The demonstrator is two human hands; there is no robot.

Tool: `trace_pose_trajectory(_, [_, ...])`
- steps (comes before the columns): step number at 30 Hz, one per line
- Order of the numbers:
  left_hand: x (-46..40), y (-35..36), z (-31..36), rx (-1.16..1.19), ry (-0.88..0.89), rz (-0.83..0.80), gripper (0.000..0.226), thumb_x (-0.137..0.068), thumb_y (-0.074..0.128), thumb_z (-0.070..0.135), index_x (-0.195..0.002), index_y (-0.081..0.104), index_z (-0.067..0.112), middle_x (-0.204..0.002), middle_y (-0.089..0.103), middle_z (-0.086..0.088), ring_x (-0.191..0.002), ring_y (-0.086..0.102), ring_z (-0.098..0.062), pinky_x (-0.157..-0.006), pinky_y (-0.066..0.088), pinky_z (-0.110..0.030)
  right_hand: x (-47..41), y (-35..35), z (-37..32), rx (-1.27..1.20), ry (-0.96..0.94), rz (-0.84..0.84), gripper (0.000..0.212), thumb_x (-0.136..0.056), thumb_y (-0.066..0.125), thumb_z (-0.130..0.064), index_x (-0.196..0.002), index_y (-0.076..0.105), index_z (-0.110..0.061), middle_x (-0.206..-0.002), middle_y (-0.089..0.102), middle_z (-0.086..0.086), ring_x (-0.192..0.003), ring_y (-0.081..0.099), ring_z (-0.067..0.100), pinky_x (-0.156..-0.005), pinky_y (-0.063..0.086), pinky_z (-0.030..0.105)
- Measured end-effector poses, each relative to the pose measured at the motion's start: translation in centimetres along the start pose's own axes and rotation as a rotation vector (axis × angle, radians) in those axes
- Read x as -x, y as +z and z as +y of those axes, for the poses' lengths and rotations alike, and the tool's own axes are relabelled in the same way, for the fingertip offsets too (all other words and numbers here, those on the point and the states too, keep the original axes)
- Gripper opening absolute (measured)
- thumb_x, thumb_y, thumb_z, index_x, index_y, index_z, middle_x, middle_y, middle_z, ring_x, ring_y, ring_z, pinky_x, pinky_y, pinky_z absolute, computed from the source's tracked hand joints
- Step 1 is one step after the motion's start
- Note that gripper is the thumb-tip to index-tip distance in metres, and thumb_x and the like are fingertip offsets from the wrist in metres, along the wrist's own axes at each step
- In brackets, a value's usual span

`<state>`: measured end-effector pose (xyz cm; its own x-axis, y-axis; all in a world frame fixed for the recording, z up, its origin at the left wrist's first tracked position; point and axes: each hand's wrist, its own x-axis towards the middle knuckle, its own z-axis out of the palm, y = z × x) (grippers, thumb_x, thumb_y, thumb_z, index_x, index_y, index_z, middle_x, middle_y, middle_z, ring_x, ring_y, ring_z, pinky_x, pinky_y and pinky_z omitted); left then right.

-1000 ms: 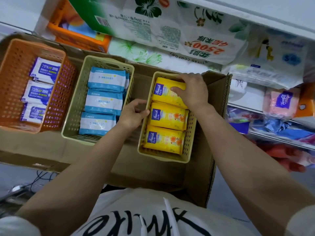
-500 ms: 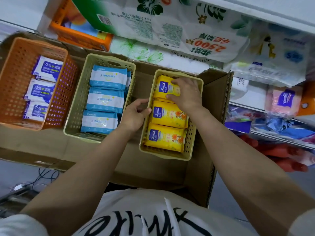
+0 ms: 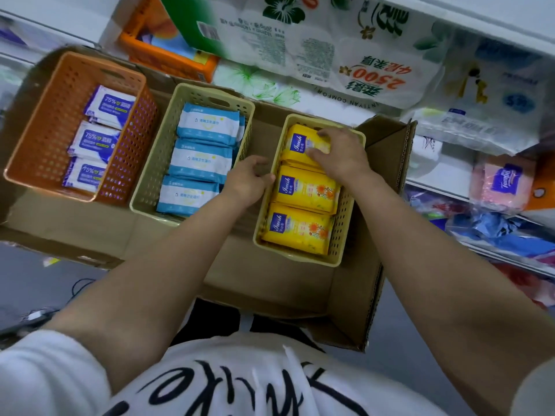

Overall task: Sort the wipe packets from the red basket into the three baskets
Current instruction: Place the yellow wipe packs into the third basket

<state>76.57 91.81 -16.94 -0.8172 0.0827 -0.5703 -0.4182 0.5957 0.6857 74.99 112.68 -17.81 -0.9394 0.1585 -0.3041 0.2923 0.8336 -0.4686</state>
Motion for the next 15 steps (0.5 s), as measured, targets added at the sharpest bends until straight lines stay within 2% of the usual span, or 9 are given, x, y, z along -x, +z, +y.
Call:
trace_pose_trajectory(2, [0.7,-1.4,0.5,-0.083,0.050,0.017,0.051,-0.093,0.066,0.028,-0.140,0.049,0.021,-0.134,0.060,-0.006,-0.122,0.056,-0.024,-0.103,0.047,-0.039,0.9,-1.6,-0.3,0.017,-0.035,0.021,0.053,-0.089,0.064,-0.049,-0.133,0.058,-0.019,-0.135,0.056,0.010,-0.128,0.047,0.029,-0.102,0.040,0.038])
trace_pose_trajectory(5, [2.3,-4.5,1.4,-0.140,0.162,0.048,0.048,-0.091,0.069,0.028,-0.135,0.054,0.018,-0.129,0.063,-0.003,-0.119,0.057,-0.020,-0.094,0.045,-0.031,3.0,-4.5,-1.9,0.109,-0.078,0.070,0.050,-0.092,0.062,-0.045,-0.133,0.058,-0.016,-0.135,0.056,0.012,-0.127,0.048,0.030,-0.098,0.042,0.037])
trace_pose_trajectory(10, [5.6,-11.4,0.1,-0.154,0.360,0.156,0.038,-0.089,0.072,0.024,-0.125,0.063,0.016,-0.125,0.063,-0.003,-0.112,0.061,-0.016,-0.094,0.047,-0.031,8.1,-6.6,-7.3,0.201,-0.173,0.225,0.046,-0.095,0.059,-0.039,-0.136,0.054,-0.018,-0.139,0.052,0.009,-0.133,0.041,0.030,-0.101,0.040,0.041])
trace_pose_trajectory(15, [9.1,-20.6,-6.0,-0.304,0.523,0.309,0.036,-0.087,0.071,0.024,-0.121,0.065,0.013,-0.113,0.066,-0.009,-0.105,0.062,-0.026,-0.091,0.048,-0.035,14.8,-2.7,-14.7,0.214,-0.244,0.306,0.045,-0.096,0.058,-0.038,-0.136,0.053,-0.019,-0.137,0.055,0.005,-0.131,0.042,0.025,-0.103,0.038,0.038])
